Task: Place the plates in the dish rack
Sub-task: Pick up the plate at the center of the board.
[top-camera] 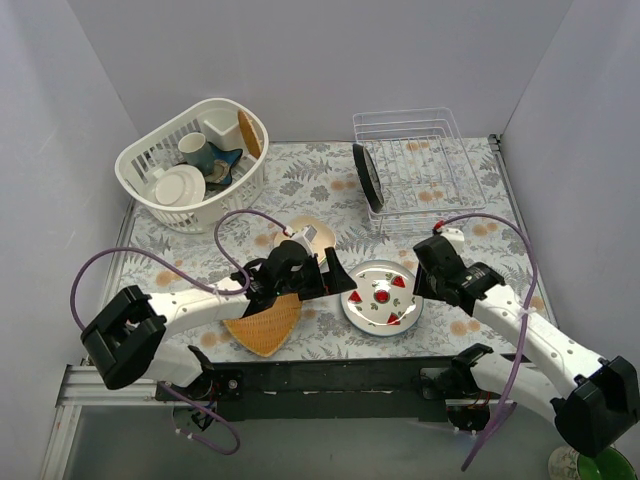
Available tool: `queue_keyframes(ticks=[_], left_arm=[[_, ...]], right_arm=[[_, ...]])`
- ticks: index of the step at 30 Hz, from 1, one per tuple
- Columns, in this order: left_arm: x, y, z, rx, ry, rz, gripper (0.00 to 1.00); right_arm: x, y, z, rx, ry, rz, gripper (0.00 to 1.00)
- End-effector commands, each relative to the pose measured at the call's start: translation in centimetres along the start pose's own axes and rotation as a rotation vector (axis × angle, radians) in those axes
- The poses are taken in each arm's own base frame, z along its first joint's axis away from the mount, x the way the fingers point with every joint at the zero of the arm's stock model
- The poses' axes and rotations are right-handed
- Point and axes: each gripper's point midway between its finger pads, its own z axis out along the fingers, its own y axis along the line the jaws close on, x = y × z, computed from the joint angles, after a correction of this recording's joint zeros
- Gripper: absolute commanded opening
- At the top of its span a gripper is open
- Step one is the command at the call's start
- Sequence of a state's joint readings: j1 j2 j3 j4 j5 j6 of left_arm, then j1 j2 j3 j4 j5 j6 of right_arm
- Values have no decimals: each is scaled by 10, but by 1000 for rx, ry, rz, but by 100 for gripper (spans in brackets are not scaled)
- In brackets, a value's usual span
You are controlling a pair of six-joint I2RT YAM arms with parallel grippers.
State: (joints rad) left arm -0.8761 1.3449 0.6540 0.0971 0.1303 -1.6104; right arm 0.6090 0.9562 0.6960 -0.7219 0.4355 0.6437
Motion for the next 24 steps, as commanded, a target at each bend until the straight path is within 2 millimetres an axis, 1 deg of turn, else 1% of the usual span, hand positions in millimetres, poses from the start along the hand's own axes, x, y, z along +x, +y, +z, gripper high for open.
queue_keyframes(ticks=[1,2,3,4,6,7,10,17,24], left_arm=[[-7,-13,3,17,-20,27,98],[-6,-11,5,13,-15,26,98],[-5,-10,6,10,-13,27,98],[-6,-12,7,13,-12,30,98],[-3,-9,9,4,-4,31,97],[-3,-10,10,4,-3,33,97],[-1,-7,12,-4,5,32,96],[1,-5,15,-13,10,31,96],[3,-5,18,-12,15,26,96]], right_arm=[[0,2,10,-67,2,125,46],[1,2,12,-78,2,139,46],[6,2,15,-93,19,149,46],[7,-1,18,-92,25,168,45],[10,1,20,-111,38,182,45],[14,-2,23,-106,48,191,44],[20,0,27,-135,66,214,43],[31,4,32,-176,104,259,38],[40,2,35,-176,122,264,37]])
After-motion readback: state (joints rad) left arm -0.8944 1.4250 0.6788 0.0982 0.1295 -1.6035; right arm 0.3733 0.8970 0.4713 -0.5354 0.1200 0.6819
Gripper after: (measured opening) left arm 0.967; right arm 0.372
